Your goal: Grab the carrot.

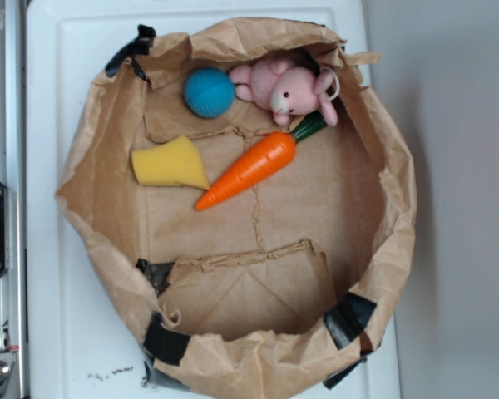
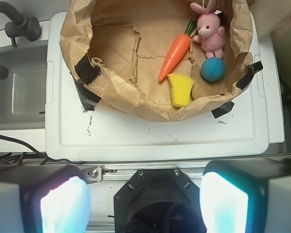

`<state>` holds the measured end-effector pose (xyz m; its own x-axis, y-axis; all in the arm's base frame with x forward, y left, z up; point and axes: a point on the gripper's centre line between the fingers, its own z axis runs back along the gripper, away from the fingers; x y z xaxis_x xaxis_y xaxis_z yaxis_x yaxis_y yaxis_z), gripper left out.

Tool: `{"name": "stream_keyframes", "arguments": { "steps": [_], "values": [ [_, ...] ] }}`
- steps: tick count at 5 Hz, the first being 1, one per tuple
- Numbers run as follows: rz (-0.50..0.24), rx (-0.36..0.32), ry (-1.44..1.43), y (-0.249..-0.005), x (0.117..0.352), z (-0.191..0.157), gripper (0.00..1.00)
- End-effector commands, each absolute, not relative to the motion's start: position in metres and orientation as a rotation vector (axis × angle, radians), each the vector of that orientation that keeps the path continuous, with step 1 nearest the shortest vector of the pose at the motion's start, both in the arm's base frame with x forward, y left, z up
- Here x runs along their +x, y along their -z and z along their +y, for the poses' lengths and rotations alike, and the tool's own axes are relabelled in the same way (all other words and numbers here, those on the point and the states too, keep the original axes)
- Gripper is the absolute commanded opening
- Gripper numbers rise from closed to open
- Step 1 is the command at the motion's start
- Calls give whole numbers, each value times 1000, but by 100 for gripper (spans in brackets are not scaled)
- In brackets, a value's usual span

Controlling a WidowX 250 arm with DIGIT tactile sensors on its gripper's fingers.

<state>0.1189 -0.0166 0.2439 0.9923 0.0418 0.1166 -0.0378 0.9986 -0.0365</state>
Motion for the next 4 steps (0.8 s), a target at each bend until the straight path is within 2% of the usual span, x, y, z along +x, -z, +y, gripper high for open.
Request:
{"name": "stream_keyframes", "arguments": {
  "steps": [1,2,3,4],
  "values": [
    [-118,-34,-40,-244,119,-17,100],
    [-109,-95,-21,-248,169,-15,100],
    [-76,-151,-49,-241,219,-5,100],
    [-99,-128,-112,-219,268,16,100]
  ]
}}
